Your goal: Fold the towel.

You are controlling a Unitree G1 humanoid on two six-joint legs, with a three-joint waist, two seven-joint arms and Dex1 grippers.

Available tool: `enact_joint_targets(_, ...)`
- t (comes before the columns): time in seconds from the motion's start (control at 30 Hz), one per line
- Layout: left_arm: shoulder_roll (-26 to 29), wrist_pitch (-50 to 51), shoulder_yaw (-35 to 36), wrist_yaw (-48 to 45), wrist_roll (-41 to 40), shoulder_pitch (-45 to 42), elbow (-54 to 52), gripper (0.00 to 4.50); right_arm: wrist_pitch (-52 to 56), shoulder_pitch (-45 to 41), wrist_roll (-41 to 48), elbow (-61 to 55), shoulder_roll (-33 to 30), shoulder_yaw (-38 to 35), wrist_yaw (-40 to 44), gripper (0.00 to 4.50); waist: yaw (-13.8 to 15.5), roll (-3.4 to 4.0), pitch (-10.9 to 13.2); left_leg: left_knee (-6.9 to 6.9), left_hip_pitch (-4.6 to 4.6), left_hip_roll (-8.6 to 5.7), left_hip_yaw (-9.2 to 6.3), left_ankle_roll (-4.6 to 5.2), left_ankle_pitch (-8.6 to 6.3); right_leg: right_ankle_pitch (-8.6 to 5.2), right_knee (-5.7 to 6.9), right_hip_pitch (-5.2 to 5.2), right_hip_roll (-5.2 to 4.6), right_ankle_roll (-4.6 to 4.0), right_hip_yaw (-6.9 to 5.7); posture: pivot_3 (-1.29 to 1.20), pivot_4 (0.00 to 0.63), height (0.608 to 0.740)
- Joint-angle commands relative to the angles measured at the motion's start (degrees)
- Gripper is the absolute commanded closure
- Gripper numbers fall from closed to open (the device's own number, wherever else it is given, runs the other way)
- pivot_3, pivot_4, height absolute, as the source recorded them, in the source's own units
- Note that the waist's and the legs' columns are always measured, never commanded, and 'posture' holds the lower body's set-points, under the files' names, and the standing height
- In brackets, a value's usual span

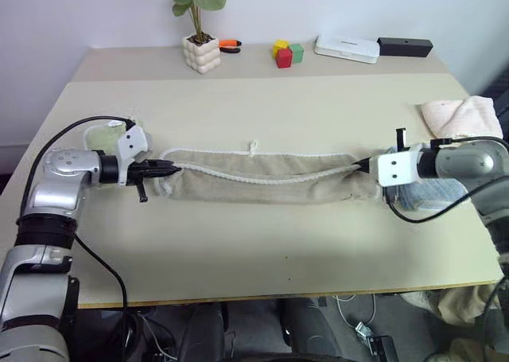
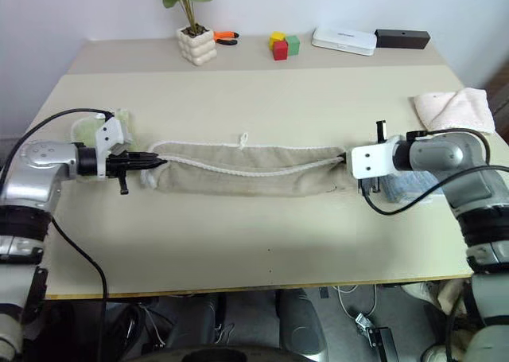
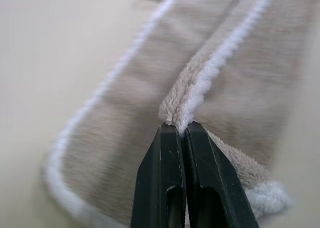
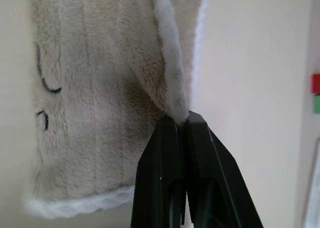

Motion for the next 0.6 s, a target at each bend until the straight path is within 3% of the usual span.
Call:
enact_joint_targets(0.03, -0.79, -5.52, 0.16, 1.74, 2.46, -3.24, 5.85, 4.5, -4.01, -3.67, -2.67, 5.01, 0.91, 0.1, -3.37, 4.47, -0.02, 0.0, 0.0, 0.0, -0.01, 0.0, 0.0, 0.0, 0.0, 0.0, 0.0, 0.0, 0.0, 0.0, 0.0, 0.0, 0.15, 0.74)
enact_joint_targets(0.23, -3.43, -10.3, 0.22, 4.15, 5.12, -6.89, 14.84, 4.5, -7.53, -8.27, -7.77, 13.46, 2.35, 2.25, -8.1, 4.47, -0.04, 0.0, 0.0, 0.0, 0.0, -0.01, 0.0, 0.0, 0.0, 0.0, 0.01, 0.0, 0.0, 0.0, 0.0, 0.0, 0.15, 0.74)
enact_joint_targets(0.6, -5.94, -14.94, 0.93, 8.59, 6.98, -9.86, 23.35, 4.5, -9.53, -8.59, -10.74, 19.3, 5.07, 3.87, -12.39, 4.47, -0.16, 0.0, 0.0, -0.01, 0.01, 0.0, 0.0, 0.0, 0.0, 0.01, 0.03, 0.0, 0.0, 0.01, 0.0, 0.0, 0.15, 0.74)
